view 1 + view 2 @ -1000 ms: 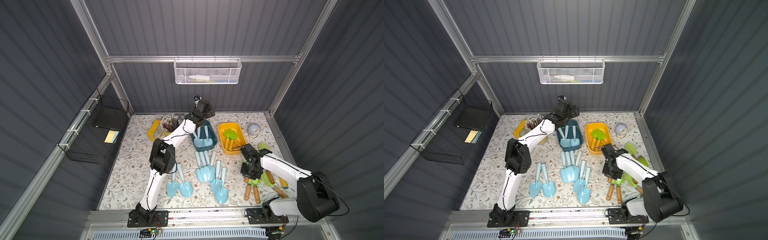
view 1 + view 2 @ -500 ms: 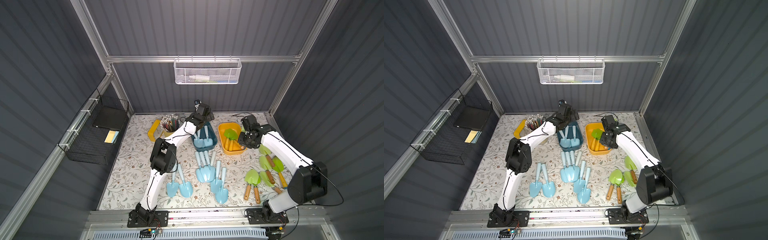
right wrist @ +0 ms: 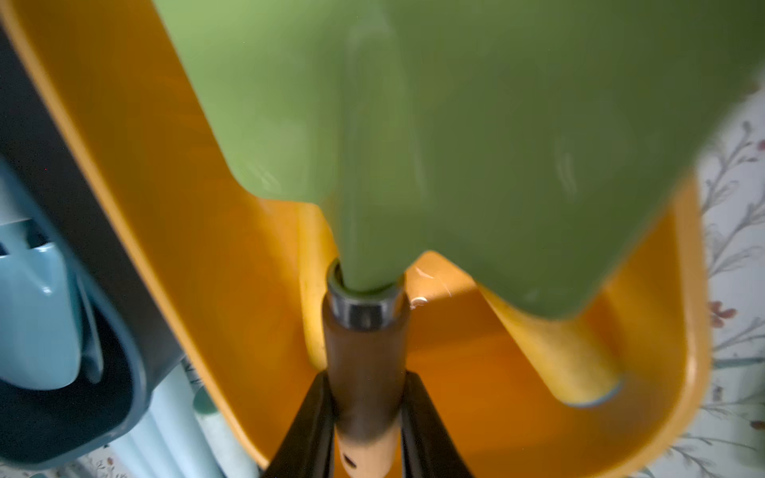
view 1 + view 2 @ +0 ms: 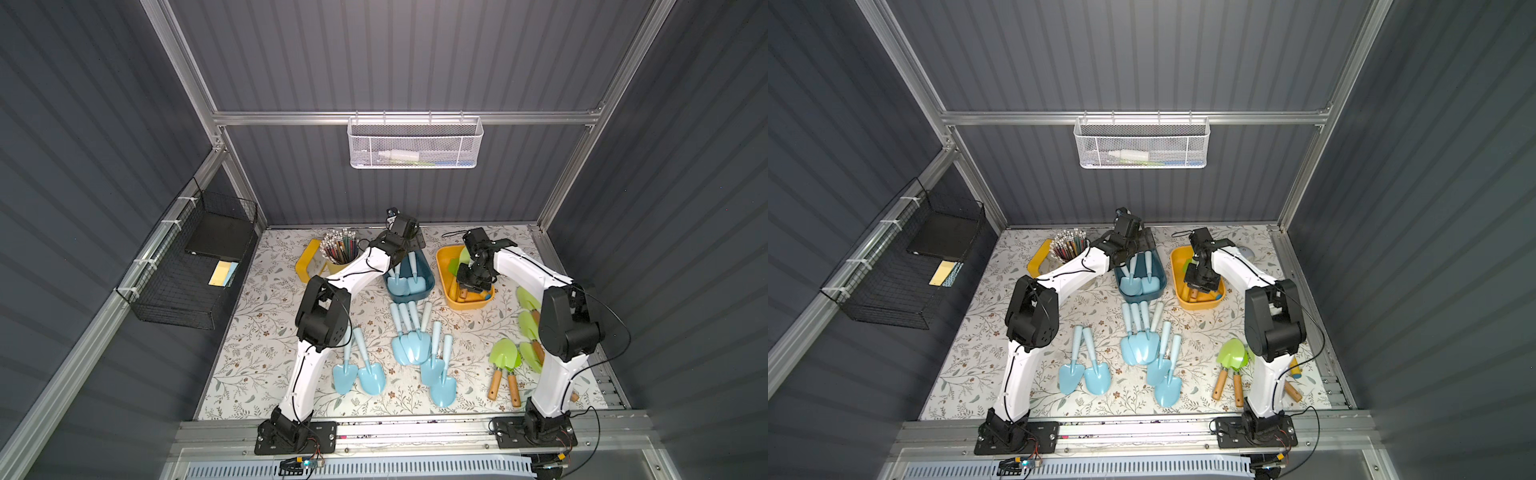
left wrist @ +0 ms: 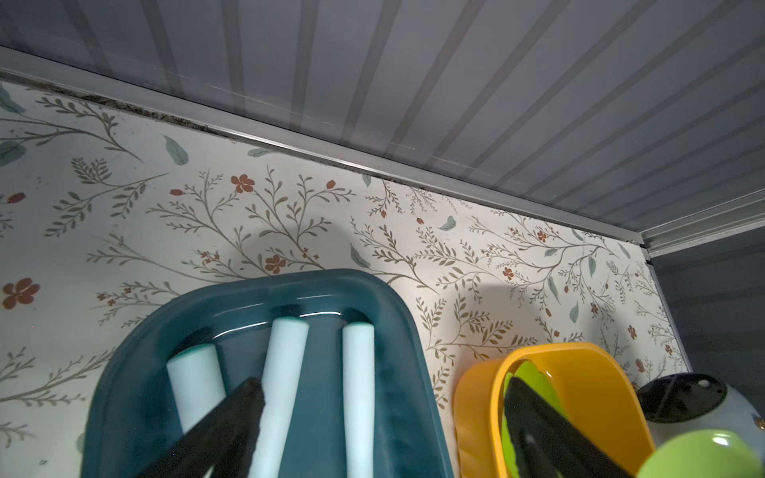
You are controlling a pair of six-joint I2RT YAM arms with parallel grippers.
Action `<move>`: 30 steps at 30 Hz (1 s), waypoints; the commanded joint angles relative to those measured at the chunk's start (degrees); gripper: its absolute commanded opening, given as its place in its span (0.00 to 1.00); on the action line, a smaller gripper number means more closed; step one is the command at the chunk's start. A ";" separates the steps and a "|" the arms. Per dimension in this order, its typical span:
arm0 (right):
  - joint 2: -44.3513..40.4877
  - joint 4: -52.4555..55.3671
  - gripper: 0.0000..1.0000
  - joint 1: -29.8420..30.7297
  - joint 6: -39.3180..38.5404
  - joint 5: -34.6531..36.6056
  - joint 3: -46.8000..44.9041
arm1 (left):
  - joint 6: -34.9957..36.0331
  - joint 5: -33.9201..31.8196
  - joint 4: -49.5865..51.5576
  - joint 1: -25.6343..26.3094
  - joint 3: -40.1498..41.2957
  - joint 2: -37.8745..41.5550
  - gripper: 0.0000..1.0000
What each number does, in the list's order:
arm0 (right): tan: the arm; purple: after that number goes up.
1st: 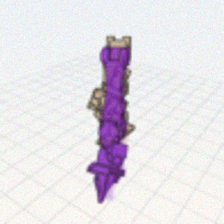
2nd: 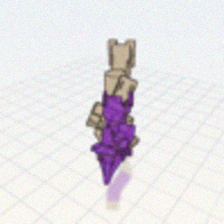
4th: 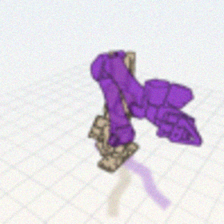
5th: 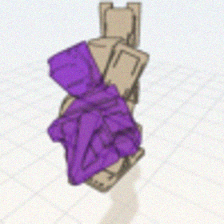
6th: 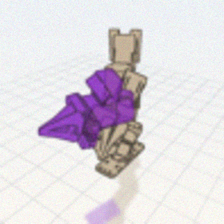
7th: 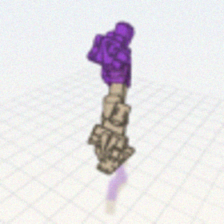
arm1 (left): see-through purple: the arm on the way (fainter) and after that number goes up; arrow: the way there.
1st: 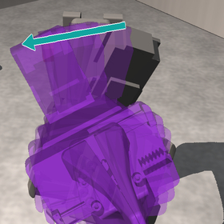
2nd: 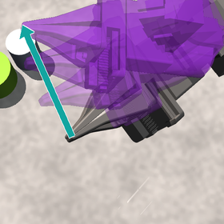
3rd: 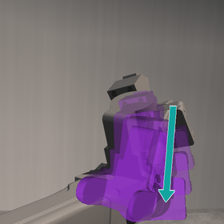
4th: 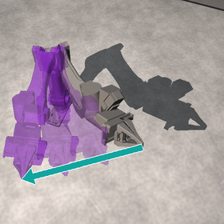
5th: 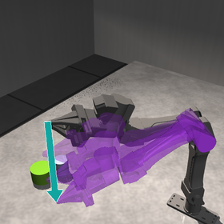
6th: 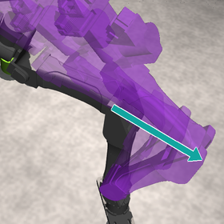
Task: Sort the small shovels by color and place them into the storage box
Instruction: Place the shovel in the storage box, then pick up the shovel from the center of the board.
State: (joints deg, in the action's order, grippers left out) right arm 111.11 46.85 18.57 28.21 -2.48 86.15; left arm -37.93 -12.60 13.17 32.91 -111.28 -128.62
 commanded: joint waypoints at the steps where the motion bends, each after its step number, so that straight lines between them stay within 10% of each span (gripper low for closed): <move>1: 2.09 1.86 0.15 -0.90 -1.51 0.60 1.43 | 0.53 0.13 0.00 -0.21 0.28 3.89 0.94; 17: -5.11 3.98 0.41 -1.31 -2.52 12.86 5.93 | -7.18 -1.80 4.55 -0.21 14.03 13.72 0.99; 30: -9.15 -0.51 0.41 -1.18 -0.27 1.21 1.22 | -24.12 -0.03 13.51 -0.21 45.18 34.05 0.99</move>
State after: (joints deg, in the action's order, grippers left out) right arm 103.46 47.33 17.34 26.63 3.31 89.25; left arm -55.70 -12.73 22.22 32.91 -70.08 -100.60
